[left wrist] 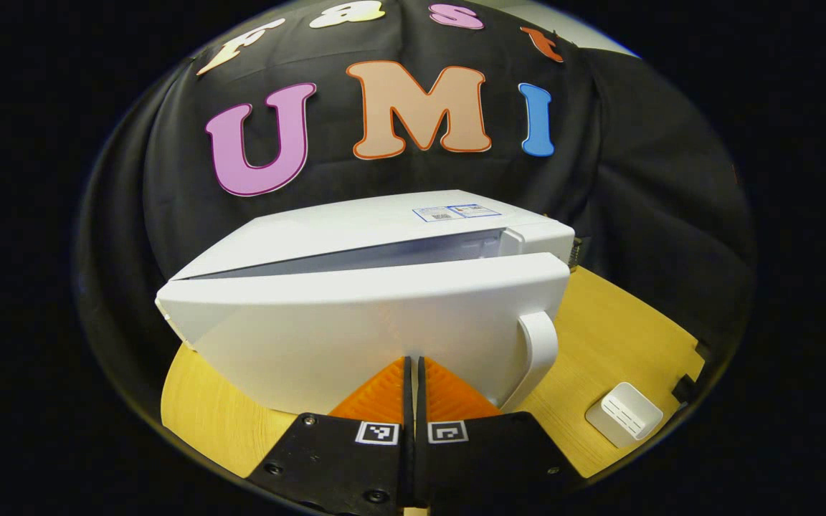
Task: Open the microwave oven with the left hand, put the food in, and close the microwave oven.
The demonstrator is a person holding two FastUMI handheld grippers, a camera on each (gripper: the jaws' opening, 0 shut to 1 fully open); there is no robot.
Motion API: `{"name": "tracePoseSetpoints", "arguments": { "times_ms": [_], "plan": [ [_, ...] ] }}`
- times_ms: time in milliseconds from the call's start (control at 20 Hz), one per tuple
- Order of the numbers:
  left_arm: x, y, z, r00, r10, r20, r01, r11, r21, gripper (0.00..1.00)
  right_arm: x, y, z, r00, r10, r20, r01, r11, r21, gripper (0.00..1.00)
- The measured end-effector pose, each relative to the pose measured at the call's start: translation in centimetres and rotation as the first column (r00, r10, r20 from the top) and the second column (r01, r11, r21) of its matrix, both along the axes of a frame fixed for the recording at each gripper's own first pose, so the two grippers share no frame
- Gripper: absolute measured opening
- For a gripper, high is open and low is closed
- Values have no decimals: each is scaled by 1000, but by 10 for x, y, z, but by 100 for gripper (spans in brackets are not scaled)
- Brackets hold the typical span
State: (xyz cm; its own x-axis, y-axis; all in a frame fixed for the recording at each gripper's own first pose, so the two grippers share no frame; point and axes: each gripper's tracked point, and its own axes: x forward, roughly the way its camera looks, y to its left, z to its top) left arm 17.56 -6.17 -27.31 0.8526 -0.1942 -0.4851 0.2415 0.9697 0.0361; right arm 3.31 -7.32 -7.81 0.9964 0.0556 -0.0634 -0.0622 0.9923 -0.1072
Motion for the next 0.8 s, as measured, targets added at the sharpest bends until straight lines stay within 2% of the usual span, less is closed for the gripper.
{"name": "tracePoseSetpoints", "arguments": {
  "times_ms": [50,100,250,300,400,450,550,600,800],
  "plan": [
    [5,-2,1,1000,2,5,-2,1000,-1,1,-1,-2,0,1000,-3,-3,3,1000,2,100],
    [10,-3,2,1000,8,6,-8,1000,0,1,-1,-4,-1,1000,-9,-6,9,1000,3,97],
    [21,-4,2,1000,24,7,-24,1000,10,1,-2,-14,-3,999,-30,-15,30,999,-13,100],
    [22,-6,0,1000,27,-1,-27,1000,-5,1,-4,-15,-4,999,-34,-15,34,999,-21,97],
    [23,-10,0,999,38,-7,-38,998,-47,1,-3,-18,-2,999,-40,-14,40,999,-26,100],
    [21,-9,-1,999,43,-13,-44,998,-46,1,-2,-19,-5,999,-44,-19,44,999,-24,97],
    [22,-9,-1,999,50,-7,-51,998,-45,1,0,-21,-8,998,-51,-30,50,998,-23,100],
    [23,-11,-1,999,50,-5,-50,997,-53,1,0,-20,-8,998,-49,-30,48,999,-21,97],
    [23,-19,-5,1000,10,-19,-12,996,-89,1,0,-19,-9,999,-41,-34,40,999,-30,97]
  ]
}}
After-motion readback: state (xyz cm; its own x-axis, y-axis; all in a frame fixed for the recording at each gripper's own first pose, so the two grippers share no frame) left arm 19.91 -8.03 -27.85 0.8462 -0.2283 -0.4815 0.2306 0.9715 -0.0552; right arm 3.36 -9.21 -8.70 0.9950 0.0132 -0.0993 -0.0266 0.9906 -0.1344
